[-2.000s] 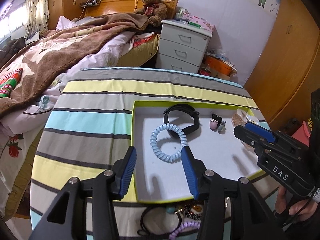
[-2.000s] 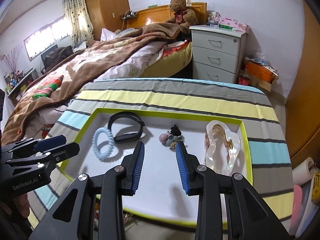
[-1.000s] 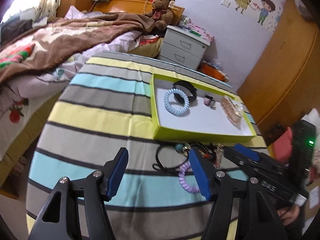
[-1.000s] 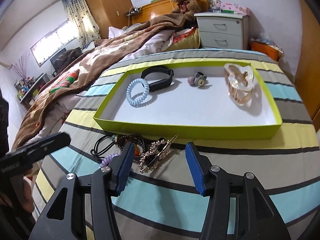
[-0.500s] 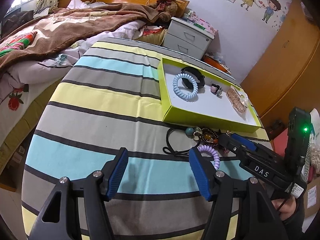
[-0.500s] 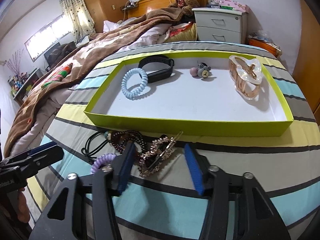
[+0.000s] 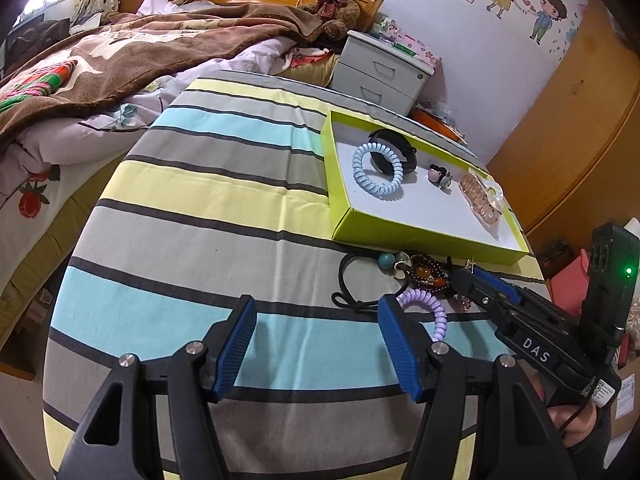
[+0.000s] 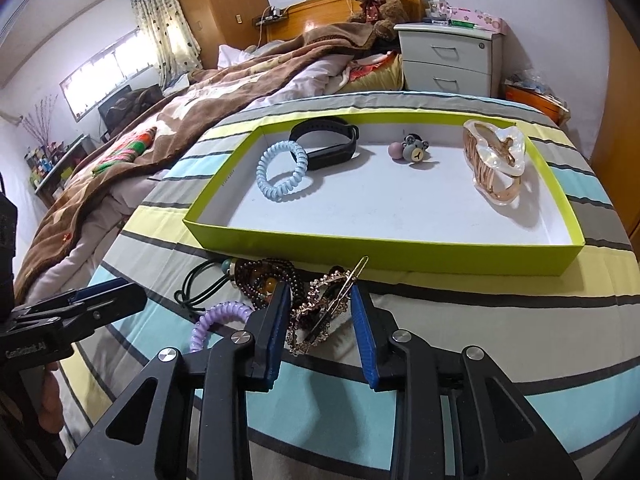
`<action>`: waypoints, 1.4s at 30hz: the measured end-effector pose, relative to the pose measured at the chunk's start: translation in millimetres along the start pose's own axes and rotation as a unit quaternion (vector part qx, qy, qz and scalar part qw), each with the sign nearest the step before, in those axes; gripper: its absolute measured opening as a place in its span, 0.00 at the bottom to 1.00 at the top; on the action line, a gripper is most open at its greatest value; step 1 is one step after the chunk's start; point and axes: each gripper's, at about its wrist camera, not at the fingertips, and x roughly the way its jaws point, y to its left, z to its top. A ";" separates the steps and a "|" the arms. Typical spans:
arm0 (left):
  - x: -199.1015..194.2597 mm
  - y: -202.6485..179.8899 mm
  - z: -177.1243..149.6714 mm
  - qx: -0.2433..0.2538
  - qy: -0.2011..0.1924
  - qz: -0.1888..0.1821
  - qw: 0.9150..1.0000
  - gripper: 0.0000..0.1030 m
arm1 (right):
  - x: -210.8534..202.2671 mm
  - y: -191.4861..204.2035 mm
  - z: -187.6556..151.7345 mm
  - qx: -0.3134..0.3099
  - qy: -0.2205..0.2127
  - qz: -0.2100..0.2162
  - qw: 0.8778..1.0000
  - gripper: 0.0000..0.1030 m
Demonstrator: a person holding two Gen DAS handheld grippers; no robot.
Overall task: Organize jewelry
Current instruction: 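Grasp the gold rhinestone hair clip with the right gripper, then grasp the black hair tie with teal bead with the left gripper while the right gripper holds the clip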
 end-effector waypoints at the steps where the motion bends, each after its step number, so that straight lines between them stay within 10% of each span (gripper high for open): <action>1: 0.1 0.0 -0.2 0.001 0.000 0.000 1.000 0.63 | -2.8 -1.2 -0.4 0.001 -0.003 0.000 1.000 0.31; 42: 51.2 -66.6 13.1 0.160 0.025 0.068 0.984 0.61 | -42.1 -41.5 -10.9 0.048 -0.048 0.005 0.998 0.31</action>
